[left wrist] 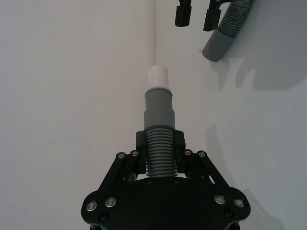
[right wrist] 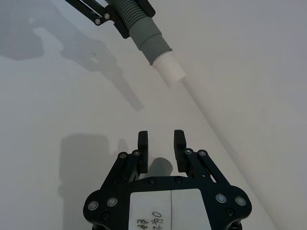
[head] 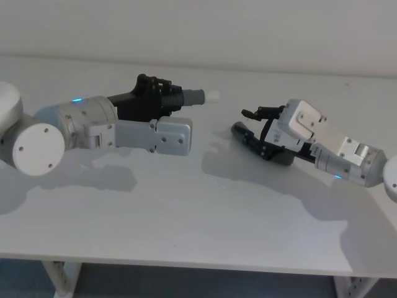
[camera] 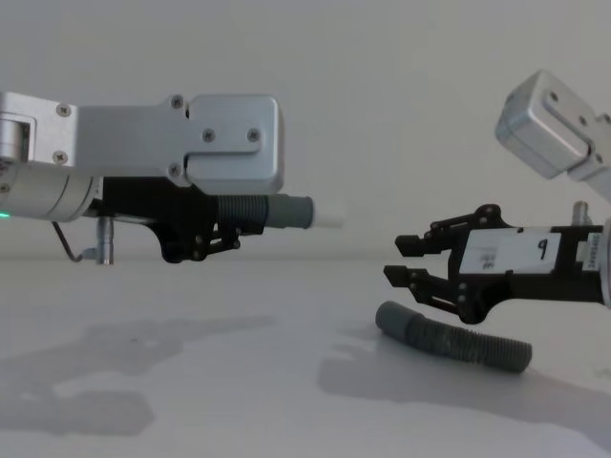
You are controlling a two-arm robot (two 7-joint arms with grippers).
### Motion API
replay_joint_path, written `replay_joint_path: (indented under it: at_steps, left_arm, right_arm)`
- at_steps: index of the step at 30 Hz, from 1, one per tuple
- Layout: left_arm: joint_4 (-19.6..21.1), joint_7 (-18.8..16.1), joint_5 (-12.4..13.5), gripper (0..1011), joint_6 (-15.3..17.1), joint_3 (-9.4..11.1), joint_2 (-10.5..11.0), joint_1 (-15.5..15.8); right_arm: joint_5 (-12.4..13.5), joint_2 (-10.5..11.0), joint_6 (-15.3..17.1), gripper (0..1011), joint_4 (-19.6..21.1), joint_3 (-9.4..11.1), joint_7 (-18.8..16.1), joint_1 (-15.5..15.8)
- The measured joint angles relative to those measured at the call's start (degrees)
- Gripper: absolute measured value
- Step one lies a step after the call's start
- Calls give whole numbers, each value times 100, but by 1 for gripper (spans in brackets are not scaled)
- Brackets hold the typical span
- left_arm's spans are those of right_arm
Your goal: Use both hands to pick up one end of the pipe from the table, align the ends, and insert them.
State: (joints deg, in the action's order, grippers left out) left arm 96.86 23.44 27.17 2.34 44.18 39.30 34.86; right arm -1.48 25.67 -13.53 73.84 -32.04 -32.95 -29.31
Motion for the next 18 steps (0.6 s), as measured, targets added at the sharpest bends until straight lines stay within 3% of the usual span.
replay_joint_path:
  at_steps: [5,18]
  left_arm:
    - [0,0,0,320,0,0,0,0]
    - [0,0,0,320,0,0,0,0]
  right_arm:
    - [0,-7,17,321,-7,-3,3,-6]
    - [1,-20,45,709,-18,-10,5,-13]
